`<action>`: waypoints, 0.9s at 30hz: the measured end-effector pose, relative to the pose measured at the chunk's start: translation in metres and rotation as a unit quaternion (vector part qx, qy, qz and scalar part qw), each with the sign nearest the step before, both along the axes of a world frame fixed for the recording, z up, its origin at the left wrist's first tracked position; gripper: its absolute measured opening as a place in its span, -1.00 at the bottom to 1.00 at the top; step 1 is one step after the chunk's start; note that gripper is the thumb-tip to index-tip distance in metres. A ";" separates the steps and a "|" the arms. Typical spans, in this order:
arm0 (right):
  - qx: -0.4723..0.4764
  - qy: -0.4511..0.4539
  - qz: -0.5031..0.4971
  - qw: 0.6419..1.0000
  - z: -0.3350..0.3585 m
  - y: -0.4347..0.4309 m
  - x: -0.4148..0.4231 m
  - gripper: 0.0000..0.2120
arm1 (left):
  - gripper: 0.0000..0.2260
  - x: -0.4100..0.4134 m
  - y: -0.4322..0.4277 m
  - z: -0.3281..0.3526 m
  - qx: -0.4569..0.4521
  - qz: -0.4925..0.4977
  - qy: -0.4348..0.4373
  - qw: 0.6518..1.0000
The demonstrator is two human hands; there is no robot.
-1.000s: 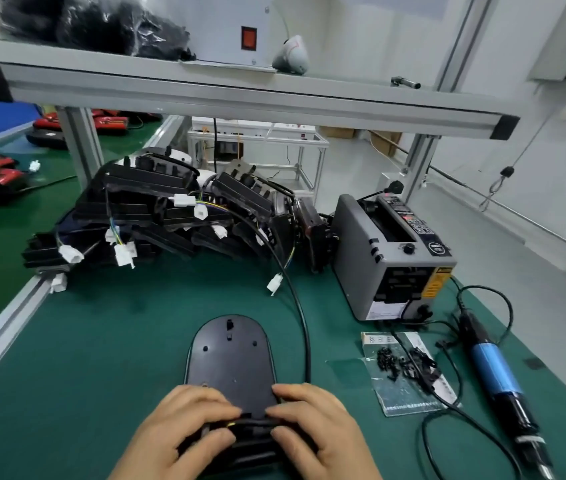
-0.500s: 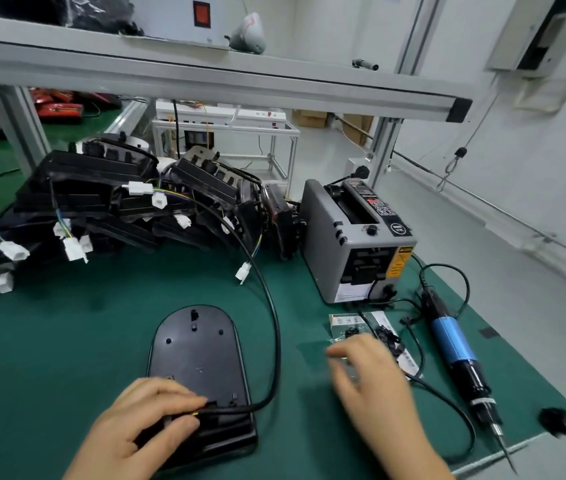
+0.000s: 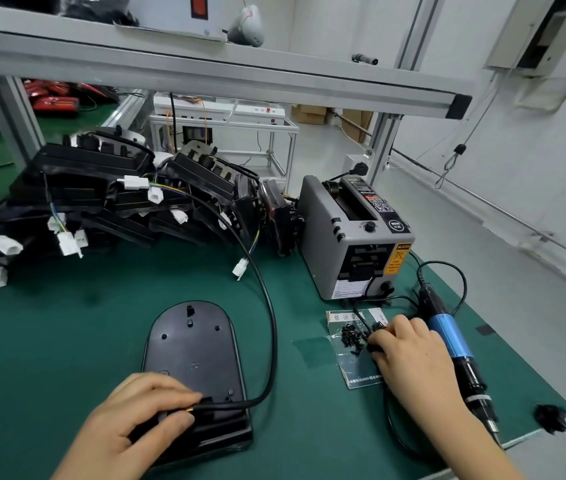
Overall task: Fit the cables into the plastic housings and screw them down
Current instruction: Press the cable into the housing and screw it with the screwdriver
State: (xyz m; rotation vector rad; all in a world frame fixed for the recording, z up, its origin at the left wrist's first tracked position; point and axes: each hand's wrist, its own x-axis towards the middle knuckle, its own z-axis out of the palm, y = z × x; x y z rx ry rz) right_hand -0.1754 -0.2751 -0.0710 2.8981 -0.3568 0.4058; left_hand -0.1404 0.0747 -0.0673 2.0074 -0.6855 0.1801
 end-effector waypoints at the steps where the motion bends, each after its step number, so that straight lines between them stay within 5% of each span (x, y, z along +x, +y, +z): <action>1: -0.013 0.010 -0.012 1.000 -0.002 -0.001 0.001 -0.88 | -0.82 0.000 0.000 0.001 0.002 0.000 0.001 1.000; 7: -0.022 0.060 -0.013 0.998 -0.001 -0.001 0.005 -0.83 | -0.85 -0.002 0.000 0.002 -0.001 0.001 0.016 1.000; 11: 0.067 0.032 -0.018 0.997 0.004 0.005 0.003 -0.91 | -0.82 -0.002 0.002 0.003 0.011 0.000 0.026 1.000; 13: 0.191 0.012 -0.027 0.981 0.009 0.010 0.001 -0.96 | -0.86 -0.002 0.003 0.005 0.011 -0.008 0.046 0.999; 15: 0.365 -0.014 -0.021 0.931 0.016 0.027 0.000 -0.93 | -0.89 -0.002 0.004 0.007 0.013 -0.015 0.060 0.998; 20: 0.693 0.028 0.069 0.717 0.029 0.103 0.001 -0.82 | -0.85 -0.004 -0.001 0.014 0.014 0.007 0.075 0.997; 23: 0.780 0.069 0.089 0.615 0.033 0.141 0.002 -0.87 | -0.86 -0.008 -0.012 0.016 0.020 0.037 0.003 0.999; 27: 0.829 0.093 0.104 0.542 0.039 0.159 0.002 -0.90 | -0.75 -0.011 -0.023 0.024 0.017 0.016 -0.031 0.999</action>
